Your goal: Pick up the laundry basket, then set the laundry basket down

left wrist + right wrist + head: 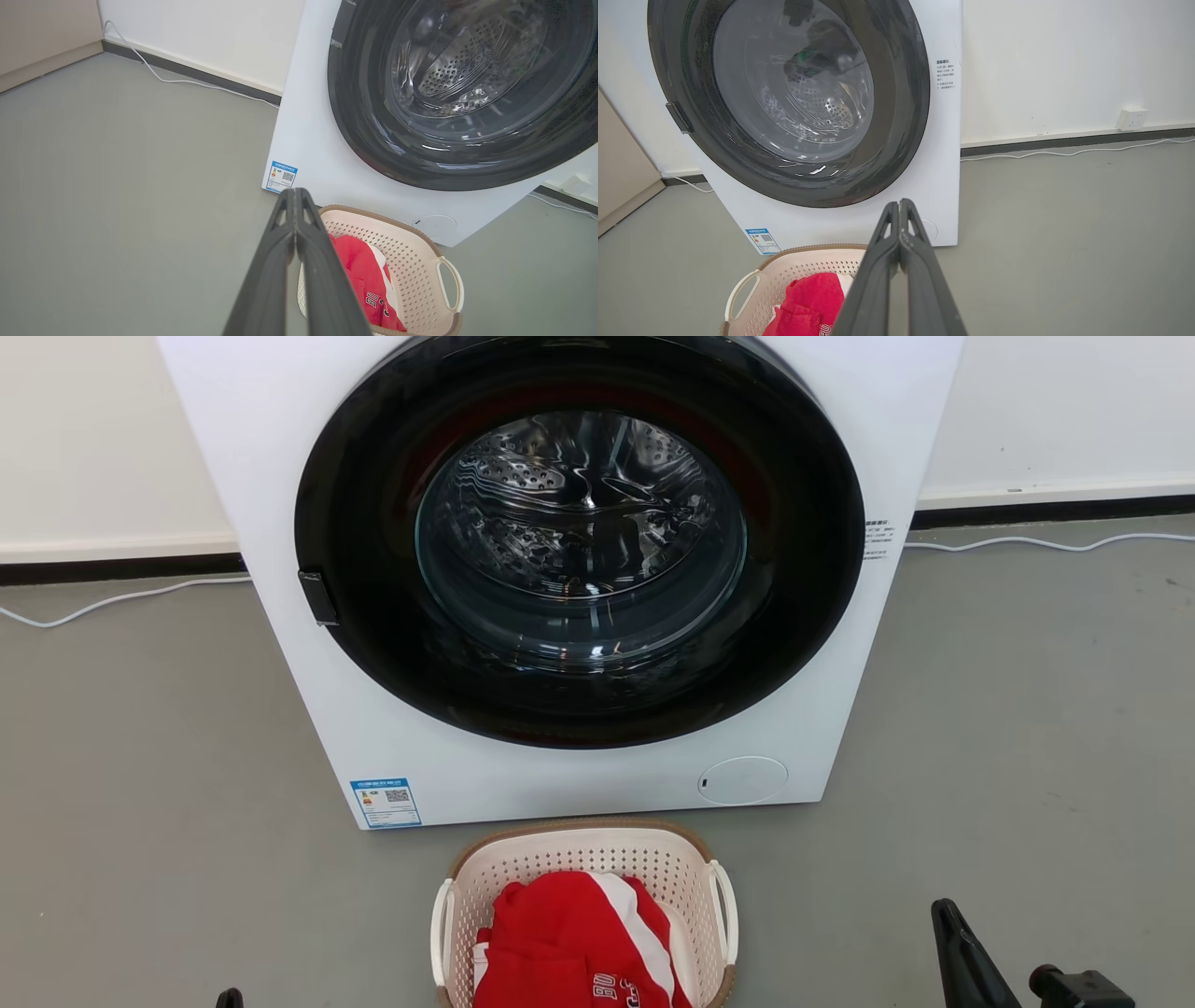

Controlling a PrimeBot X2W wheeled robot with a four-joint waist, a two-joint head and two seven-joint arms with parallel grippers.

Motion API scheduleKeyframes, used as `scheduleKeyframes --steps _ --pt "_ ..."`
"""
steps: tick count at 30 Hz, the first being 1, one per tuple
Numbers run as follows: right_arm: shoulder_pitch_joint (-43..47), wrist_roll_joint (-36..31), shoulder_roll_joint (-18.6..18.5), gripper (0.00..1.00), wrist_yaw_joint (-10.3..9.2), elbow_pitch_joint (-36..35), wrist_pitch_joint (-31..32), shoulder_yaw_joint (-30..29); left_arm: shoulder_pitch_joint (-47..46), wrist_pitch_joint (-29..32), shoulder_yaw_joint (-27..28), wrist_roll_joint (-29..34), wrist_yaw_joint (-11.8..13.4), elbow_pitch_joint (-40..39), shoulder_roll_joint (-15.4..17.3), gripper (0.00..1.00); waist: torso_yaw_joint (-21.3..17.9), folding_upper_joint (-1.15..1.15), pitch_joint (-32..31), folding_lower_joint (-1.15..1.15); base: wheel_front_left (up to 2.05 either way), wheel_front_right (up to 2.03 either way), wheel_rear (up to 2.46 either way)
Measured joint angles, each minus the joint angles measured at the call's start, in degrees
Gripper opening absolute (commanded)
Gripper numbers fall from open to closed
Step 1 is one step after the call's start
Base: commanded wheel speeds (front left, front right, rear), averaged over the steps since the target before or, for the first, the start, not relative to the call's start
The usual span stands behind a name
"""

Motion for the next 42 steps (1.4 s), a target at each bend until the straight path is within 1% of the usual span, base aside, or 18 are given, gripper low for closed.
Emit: scheduleKeyframes --steps 19,21,23,28,42 --pt "-0.38 13.72 0.01 0.0 0.0 0.22 3.18 -0.34 -1.32 2.72 -0.68 -11.05 -0.33 -0.01 -0.22 0.0 0.12 0.0 0.65 -0.02 0.0 0.0 0.0" --pt "-0.43 14.34 0.01 0.0 0.0 0.22 3.22 -0.37 -1.38 2.91 -0.7 -11.82 -0.38 -0.01 -0.23 0.0 0.13 0.0 0.68 -0.02 0.0 0.0 0.0" --pt "-0.46 16.68 0.01 0.0 0.0 0.25 3.78 -0.48 -1.69 3.49 -0.78 -13.43 -0.54 0.02 -0.27 0.0 0.15 0.0 0.76 -0.02 0.0 0.0 0.0" --pt "-0.63 19.42 0.01 0.0 -0.01 0.27 4.3 -0.63 -2.5 4.21 -1.0 -15.89 -0.57 0.01 -0.37 0.0 0.17 0.0 0.87 -0.02 0.0 0.0 0.0" --pt "-2.8 29.45 0.07 0.0 -0.01 0.44 6.72 -1.54 -3.89 6.26 -1.34 -23.81 -1.0 0.07 -0.82 0.0 0.26 0.0 1.25 -0.02 0.0 0.0 0.0"
